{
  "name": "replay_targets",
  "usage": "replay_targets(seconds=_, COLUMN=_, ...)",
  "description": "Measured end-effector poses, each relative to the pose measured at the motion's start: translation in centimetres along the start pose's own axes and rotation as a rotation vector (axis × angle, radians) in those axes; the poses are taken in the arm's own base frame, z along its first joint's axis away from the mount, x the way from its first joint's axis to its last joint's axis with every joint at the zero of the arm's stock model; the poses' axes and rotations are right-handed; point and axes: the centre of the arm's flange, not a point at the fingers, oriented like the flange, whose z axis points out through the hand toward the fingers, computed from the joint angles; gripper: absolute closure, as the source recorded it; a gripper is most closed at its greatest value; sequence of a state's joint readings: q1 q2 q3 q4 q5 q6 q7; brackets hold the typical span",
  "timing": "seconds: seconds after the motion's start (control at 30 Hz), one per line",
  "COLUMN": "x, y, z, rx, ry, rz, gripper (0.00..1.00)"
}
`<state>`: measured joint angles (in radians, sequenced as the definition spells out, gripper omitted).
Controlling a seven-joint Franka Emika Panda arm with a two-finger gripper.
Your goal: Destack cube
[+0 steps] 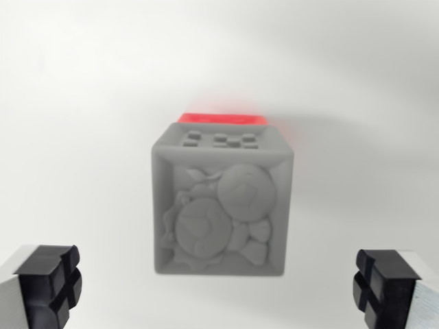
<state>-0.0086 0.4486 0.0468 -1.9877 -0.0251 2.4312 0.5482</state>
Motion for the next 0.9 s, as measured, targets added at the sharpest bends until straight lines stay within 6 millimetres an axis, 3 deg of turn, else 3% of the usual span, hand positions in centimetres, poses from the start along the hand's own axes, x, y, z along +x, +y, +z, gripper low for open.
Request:
replay_targets(seconds=0.43, x=-0.1, y=0.1, z=4.8, rx=0.000, ry=-0.002, rz=-0.002, gripper=0.00)
replay_targets(seconds=0.8, x=-0.1, y=0.1, z=6.7, rx=0.000, ry=-0.001, rz=-0.002, gripper=0.00)
replay_targets(seconds=0.83, x=-0.1, y=0.1, z=6.7, rx=0.000, ry=-0.001, rz=-0.003, gripper=1.00)
replay_targets(seconds=0.9, x=-0.1, y=0.1, z=6.7, rx=0.000, ry=0.000, rz=-0.003, gripper=1.00)
